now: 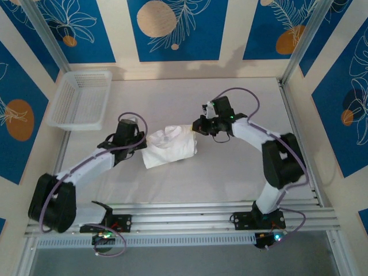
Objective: Fold the inside-out t-shirt
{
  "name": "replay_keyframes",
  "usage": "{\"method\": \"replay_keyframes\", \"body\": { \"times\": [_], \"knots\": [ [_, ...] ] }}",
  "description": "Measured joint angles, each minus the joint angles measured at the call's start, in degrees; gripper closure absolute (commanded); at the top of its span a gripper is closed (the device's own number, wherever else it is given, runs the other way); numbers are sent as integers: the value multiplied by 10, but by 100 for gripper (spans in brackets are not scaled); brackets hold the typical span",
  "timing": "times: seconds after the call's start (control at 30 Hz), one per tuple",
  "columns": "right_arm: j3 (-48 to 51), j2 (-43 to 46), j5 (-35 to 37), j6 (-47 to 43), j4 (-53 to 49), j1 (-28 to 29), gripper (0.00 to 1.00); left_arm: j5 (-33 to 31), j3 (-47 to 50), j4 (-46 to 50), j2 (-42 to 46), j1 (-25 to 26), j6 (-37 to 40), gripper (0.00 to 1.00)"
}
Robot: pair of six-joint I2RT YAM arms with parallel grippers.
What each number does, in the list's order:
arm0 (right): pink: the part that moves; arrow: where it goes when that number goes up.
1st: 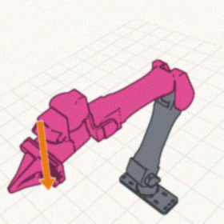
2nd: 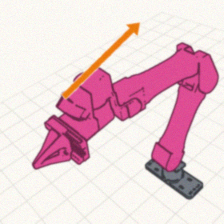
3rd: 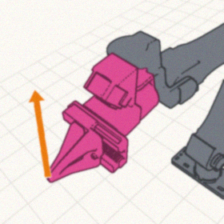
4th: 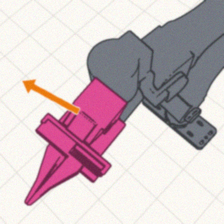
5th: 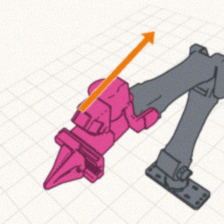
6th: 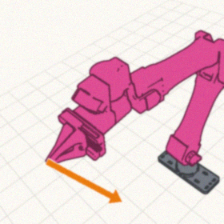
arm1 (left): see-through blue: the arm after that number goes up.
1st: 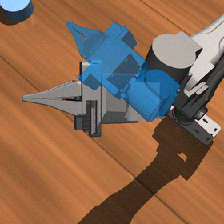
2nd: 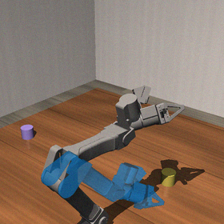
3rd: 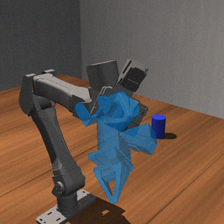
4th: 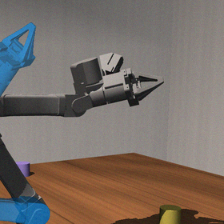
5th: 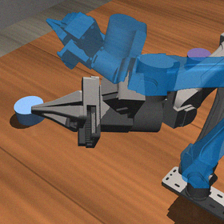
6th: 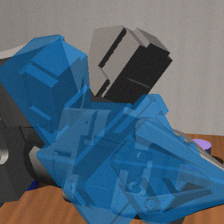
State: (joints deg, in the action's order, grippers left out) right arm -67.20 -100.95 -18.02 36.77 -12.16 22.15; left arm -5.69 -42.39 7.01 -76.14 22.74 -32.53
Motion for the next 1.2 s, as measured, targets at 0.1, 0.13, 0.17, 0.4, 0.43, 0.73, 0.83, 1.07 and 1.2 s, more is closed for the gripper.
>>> {"method": "replay_keyframes", "body": {
  "times": [0.1,0.13,0.17,0.4,0.43,0.73,0.83,1.07,1.2],
  "knots": [
    [-37,-70,1,-10,0,-5,86,-23,0,-43,-59,0,19,96],
    [-49,-94,1,-12,-1,-7,84,-26,-1,-62,-84,0,29,92],
    [-58,-112,1,-15,-4,-9,82,-29,-4,-74,-104,0,34,90],
    [-124,-176,10,-42,-52,-23,54,-49,-55,-137,-207,-4,72,54],
    [-136,-176,11,-45,-64,-24,53,-50,-64,-144,-212,-4,76,47],
    [-56,33,71,-51,-96,-4,47,-22,-31,-156,-6,-1,64,19],
    [-15,78,80,-27,-45,55,47,1,-31,-153,56,14,43,19],
    [-10,-104,79,6,11,126,52,7,44,-73,47,39,-29,19],
    [-7,-68,70,12,6,109,51,1,57,-4,43,36,-62,20]
  ]
}}
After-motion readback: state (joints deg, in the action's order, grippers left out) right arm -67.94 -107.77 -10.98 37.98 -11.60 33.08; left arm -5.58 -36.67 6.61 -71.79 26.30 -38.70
